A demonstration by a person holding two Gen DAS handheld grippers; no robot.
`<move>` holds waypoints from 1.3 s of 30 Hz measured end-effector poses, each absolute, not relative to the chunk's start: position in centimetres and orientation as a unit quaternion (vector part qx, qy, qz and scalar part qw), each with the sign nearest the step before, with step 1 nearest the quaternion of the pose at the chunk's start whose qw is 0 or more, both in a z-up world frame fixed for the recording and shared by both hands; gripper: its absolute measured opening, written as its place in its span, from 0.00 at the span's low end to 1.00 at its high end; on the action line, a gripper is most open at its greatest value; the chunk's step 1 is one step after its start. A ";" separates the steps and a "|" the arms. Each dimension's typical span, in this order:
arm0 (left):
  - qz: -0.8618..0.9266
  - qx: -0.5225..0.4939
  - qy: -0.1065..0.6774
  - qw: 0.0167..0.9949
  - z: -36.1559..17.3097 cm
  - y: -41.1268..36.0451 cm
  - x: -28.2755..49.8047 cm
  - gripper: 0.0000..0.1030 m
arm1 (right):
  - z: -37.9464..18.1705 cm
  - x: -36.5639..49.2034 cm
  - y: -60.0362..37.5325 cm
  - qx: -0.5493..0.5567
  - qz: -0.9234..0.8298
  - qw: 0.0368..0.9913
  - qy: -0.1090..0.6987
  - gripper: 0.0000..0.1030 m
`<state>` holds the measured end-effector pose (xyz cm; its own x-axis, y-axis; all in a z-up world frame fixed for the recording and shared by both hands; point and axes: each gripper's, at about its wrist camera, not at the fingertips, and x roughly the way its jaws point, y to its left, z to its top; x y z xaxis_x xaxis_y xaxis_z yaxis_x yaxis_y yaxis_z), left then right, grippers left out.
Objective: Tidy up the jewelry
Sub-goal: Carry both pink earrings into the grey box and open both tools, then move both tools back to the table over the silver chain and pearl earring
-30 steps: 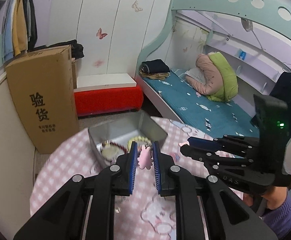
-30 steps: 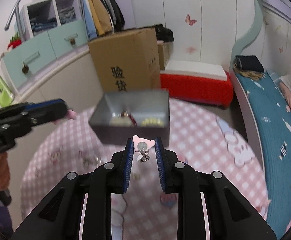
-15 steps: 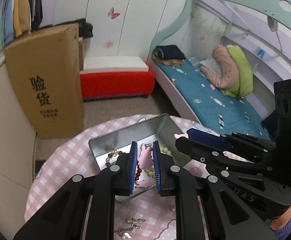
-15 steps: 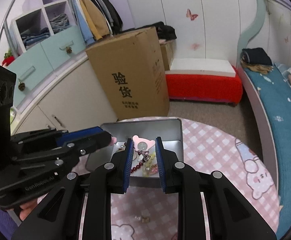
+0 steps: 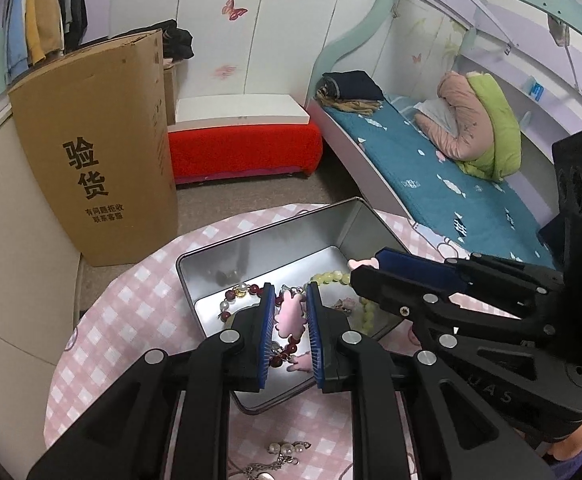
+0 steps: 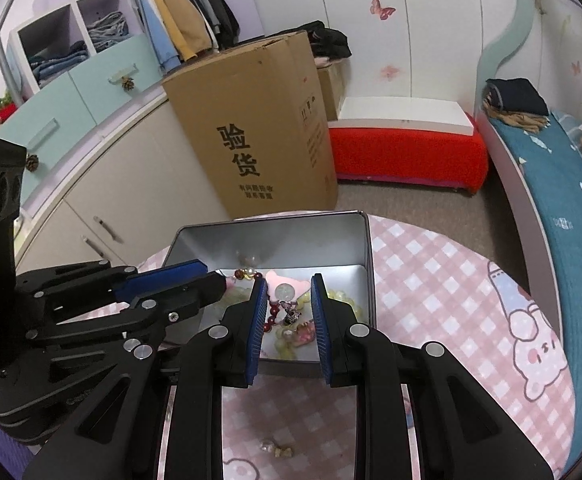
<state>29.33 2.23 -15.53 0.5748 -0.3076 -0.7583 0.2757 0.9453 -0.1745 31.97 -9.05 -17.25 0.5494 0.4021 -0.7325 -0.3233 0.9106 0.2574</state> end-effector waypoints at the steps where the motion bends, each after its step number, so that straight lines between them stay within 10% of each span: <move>1: -0.165 -0.019 0.431 0.887 -15.6 2.2 29.3 0.14 | -17.3 32.0 -9.1 0.046 0.206 0.879 0.428 0.22; 35: -0.155 -0.033 0.395 0.905 -13.2 3.2 26.8 0.49 | -15.7 30.6 -10.0 0.065 0.207 0.884 0.414 0.24; 39: -0.155 -0.039 0.383 0.910 -12.2 3.6 25.7 0.51 | -14.8 29.5 -10.3 0.064 0.197 0.892 0.402 0.43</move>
<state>25.66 3.63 -12.18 0.6588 -0.3129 -0.6841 0.2525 0.9486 -0.1907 29.54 -10.32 -14.76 0.5987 0.4031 -0.6921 -0.3006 0.9141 0.2722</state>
